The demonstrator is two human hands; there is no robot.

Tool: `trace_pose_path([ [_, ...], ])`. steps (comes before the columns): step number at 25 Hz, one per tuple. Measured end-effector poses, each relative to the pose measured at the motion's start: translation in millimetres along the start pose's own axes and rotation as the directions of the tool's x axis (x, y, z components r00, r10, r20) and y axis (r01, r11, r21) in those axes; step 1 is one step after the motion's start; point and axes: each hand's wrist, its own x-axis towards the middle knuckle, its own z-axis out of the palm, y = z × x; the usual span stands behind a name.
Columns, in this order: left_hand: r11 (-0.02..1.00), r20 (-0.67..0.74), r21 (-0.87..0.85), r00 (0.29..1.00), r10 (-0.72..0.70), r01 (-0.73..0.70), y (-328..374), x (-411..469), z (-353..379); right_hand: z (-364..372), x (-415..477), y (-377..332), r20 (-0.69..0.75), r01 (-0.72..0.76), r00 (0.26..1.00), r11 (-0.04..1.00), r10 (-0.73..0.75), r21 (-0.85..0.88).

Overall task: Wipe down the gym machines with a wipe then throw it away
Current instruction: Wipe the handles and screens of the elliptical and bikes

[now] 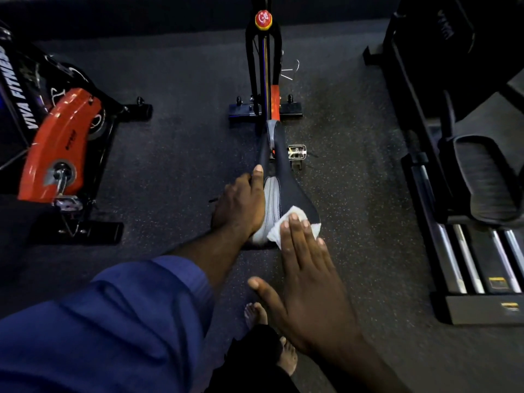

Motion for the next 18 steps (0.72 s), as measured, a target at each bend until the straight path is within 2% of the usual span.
trace_pose_path([
  [3, 1.000, 0.002, 0.002, 1.000, -0.001, 0.001, 1.1, 0.9, 0.5, 5.2, 0.6, -1.6, -0.034, -0.064, 0.997, 0.996, 0.066, 0.060],
  [8, 1.000, -0.004, 0.021, 1.000, 0.000, 0.000, -2.3, 1.9, 1.0, 4.2, 51.2, 9.7, -0.144, -0.143, 0.976, 0.980, 0.164, 0.141],
  [10, 1.000, 0.004, -0.001, 1.000, 0.000, 0.000, -3.2, 3.0, 1.2, -6.7, 80.1, 18.0, -0.101, -0.143, 0.979, 0.947, 0.179, 0.288],
  [13, 1.000, 0.010, -0.023, 1.000, -0.002, 0.002, -1.6, 1.2, -1.6, -35.7, 110.0, 33.5, 0.095, -0.162, 0.987, 0.808, 0.131, 0.566],
  [15, 1.000, 0.006, -0.015, 1.000, 0.003, -0.003, -0.7, -0.5, -2.2, -47.4, 105.1, 47.0, 0.213, -0.184, 0.975, 0.746, 0.058, 0.640],
  [18, 1.000, 0.008, -0.017, 1.000, -0.001, 0.001, -0.7, -1.2, -2.9, -35.1, 65.4, 60.5, 0.184, -0.137, 0.983, 0.768, 0.025, 0.626],
])
